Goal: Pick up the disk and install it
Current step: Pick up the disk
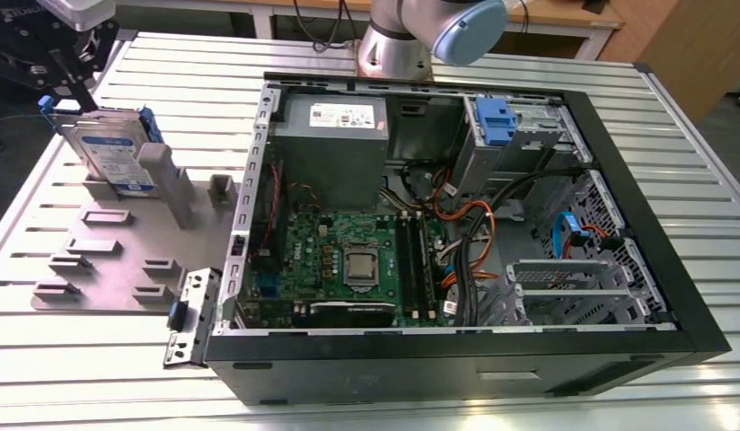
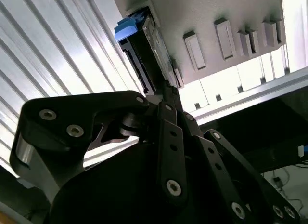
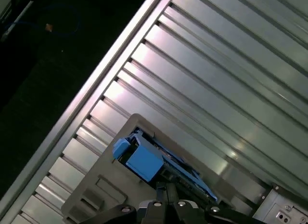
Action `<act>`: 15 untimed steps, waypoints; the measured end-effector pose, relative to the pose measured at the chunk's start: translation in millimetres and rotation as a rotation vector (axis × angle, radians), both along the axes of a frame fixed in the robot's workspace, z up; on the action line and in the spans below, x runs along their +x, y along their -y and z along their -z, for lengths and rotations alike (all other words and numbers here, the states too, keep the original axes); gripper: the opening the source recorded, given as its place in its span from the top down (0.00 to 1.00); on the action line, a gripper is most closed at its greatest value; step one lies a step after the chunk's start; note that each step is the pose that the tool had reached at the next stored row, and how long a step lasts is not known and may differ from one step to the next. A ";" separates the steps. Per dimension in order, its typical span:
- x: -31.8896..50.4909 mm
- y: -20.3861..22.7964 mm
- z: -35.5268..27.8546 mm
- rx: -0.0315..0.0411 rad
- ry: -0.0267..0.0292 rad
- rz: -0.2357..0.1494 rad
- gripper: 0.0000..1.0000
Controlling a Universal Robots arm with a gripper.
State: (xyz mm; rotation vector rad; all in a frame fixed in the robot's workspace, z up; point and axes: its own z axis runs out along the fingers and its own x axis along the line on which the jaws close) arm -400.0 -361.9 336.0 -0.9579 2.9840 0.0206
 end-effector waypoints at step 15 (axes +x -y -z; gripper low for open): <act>0.0 0.0 0.2 0.0000 0.0000 -0.274 0.89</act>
